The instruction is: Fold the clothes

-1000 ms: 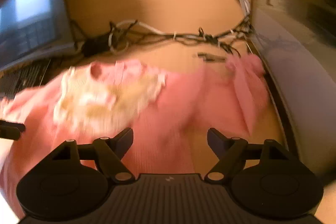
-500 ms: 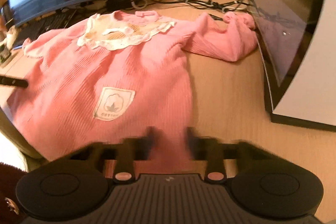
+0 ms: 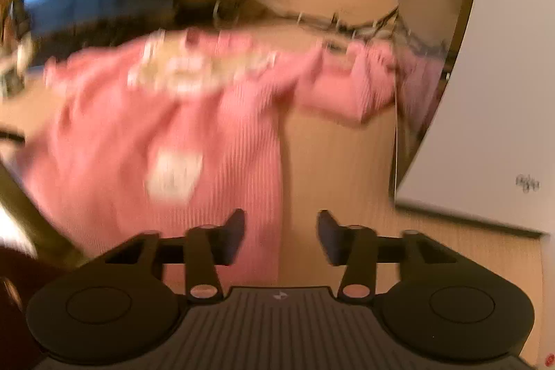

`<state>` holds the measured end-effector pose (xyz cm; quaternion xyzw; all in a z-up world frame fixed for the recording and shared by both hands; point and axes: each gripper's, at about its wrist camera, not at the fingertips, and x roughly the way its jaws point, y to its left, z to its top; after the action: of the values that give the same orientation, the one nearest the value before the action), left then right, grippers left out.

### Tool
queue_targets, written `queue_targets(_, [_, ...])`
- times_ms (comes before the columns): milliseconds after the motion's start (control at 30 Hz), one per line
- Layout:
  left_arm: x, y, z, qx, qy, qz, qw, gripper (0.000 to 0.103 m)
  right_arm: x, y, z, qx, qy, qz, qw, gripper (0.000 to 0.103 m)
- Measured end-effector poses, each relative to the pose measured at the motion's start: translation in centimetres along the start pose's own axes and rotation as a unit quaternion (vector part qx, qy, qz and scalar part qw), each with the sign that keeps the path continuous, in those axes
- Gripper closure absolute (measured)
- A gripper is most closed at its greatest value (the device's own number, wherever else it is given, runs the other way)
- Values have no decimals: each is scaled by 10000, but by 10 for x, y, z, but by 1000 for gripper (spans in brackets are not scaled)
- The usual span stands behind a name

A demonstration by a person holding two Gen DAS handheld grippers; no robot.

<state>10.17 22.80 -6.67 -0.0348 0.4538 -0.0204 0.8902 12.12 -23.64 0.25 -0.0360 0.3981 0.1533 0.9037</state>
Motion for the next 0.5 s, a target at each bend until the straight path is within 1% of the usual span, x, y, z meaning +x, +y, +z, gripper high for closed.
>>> queue_targets(33, [-4, 7, 4, -236, -90, -152, 9996, 49, 3, 1, 9, 131, -134, 159, 9997, 33])
queue_targets(67, [-8, 12, 9, -503, -219, -354, 9979, 44, 9, 5, 17, 243, -238, 366, 9987, 32])
queue_targets(100, [-9, 15, 17, -760, -360, -594, 9947, 42, 16, 10, 26, 352, -334, 582, 9971, 30])
queue_targets(133, [-8, 15, 23, -924, -469, -824, 9912, 42, 27, 17, 34, 479, -354, 812, 9949, 20])
queue_targets(167, [-6, 11, 29, -1038, -571, -1068, 9872, 39, 39, 24, 42, 612, -354, 1045, 9920, 16])
queue_targets(200, [0, 3, 37, -1089, -633, -1331, 9831, 32, 51, 32, 51, 744, -354, 1278, 9884, 9])
queue_targets(233, [8, -7, 42, -1076, -640, -1581, 9794, 29, 63, 39, 59, 875, -354, 1510, 9840, 8])
queue_targets(267, [16, -16, 48, -1064, -648, -1831, 9752, 24, 76, 47, 67, 903, -240, 1660, 9817, 8])
queue_targets(300, [24, -26, 53, -1050, -655, -2079, 9703, 24, 88, 56, 72, 860, -121, 1680, 9820, 8])
queue_targets(333, [32, -36, 58, -982, -612, -2218, 9682, 24, 100, 65, 78, 806, -7, 1672, 9826, 8])
queue_targets(400, [47, -52, 58, -731, -378, -2120, 9738, 24, 122, 74, 78, 648, 151, 1618, 9846, 8])
queue_targets(433, [53, -57, 56, -657, -258, -2051, 9762, 24, 131, 76, 77, 591, 220, 1501, 9866, 8])
queue_targets(500, [63, -57, 49, -653, -21, -1896, 9797, 24, 147, 71, 76, 592, 267, 1019, 9927, 7])
